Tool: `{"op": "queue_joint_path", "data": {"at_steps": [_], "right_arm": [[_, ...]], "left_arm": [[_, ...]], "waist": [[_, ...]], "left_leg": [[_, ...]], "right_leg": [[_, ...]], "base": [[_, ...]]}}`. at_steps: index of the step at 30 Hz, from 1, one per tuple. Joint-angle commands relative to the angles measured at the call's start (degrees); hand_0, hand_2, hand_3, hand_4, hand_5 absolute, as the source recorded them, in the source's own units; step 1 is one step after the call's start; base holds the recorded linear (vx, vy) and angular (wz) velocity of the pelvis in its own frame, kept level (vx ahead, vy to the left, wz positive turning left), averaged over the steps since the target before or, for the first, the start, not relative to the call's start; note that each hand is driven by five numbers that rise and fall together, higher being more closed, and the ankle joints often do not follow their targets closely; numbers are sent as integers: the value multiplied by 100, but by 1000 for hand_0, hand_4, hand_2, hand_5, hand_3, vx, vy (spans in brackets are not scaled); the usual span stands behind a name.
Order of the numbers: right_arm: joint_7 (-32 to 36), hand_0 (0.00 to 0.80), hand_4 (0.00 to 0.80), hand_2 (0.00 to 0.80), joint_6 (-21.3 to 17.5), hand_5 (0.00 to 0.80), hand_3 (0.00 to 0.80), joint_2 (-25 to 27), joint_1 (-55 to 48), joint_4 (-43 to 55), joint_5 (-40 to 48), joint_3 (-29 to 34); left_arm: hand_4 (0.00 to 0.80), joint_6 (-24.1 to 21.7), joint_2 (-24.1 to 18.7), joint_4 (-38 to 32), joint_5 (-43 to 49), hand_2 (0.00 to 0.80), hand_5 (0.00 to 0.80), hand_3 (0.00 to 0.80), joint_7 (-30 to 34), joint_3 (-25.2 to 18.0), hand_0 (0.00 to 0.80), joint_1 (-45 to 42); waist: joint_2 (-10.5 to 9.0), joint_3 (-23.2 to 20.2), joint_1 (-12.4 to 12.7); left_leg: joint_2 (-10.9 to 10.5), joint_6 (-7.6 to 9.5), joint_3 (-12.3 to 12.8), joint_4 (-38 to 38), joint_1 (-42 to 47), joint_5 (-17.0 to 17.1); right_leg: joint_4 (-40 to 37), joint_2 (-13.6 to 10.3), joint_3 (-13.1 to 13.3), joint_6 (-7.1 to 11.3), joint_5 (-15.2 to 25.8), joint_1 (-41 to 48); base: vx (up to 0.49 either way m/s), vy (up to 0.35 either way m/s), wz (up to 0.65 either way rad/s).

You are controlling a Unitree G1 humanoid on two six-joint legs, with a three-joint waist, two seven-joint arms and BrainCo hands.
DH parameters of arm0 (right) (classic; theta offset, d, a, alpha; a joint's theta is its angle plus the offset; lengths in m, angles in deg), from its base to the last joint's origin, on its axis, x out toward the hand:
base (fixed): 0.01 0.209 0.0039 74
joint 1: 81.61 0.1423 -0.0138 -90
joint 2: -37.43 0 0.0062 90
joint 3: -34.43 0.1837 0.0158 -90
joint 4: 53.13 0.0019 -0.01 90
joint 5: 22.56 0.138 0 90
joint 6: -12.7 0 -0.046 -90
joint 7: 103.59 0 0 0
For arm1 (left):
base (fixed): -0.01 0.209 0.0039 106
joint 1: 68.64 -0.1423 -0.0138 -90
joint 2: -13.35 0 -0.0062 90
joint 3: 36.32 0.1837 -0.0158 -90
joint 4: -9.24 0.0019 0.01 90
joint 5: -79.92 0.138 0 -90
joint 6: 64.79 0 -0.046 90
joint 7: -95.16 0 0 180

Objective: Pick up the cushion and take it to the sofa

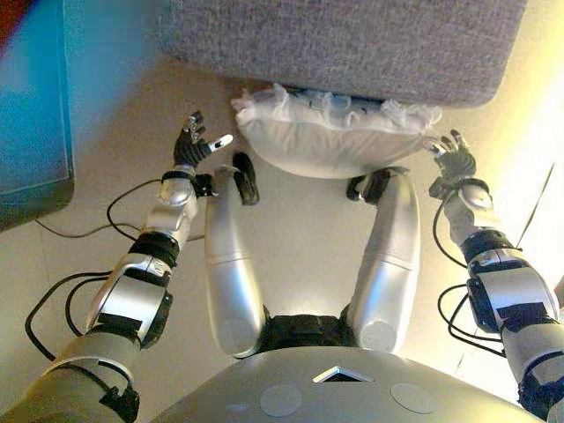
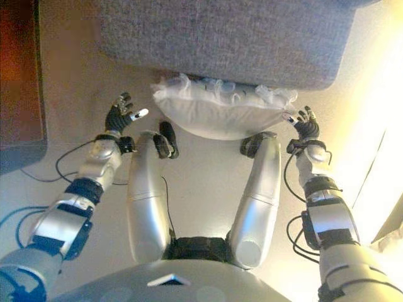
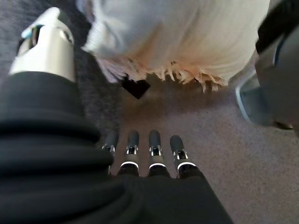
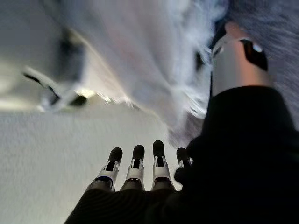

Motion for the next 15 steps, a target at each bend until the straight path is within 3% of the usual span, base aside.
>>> {"op": "queue_joint_path", "data": {"at_steps": [1,8,15], "right_arm": [[581,0,0,0,186,0,0,226,-118,62,32,-238],[1222,0,0,0,318,0,0,297,98,-3,-406,-671],[838,0,0,0,356,0,0,314,735,-172,-631,-995]], "left_arm": [[0,129,-57,34,-308,0,0,0,416,137,0,24],[0,592,-156,153,-189,0,0,0,882,414,0,287],[0,984,-204,577,113,0,0,0,944,752,0,929]], "waist": [[86,-135,-116],[75,-98,-133],[82,-61,-182]], "left_leg": [[82,-7,-54,33,-8,-224],[147,-15,-82,296,-283,-220],[222,-29,-98,574,-553,-273]], "right_leg": [[-249,-60,622,432,424,88],[-53,-101,679,430,403,-160],[149,-101,773,433,356,-401]], "base": [[-31,-27,1],[1,-2,1],[0,0,0]]}}
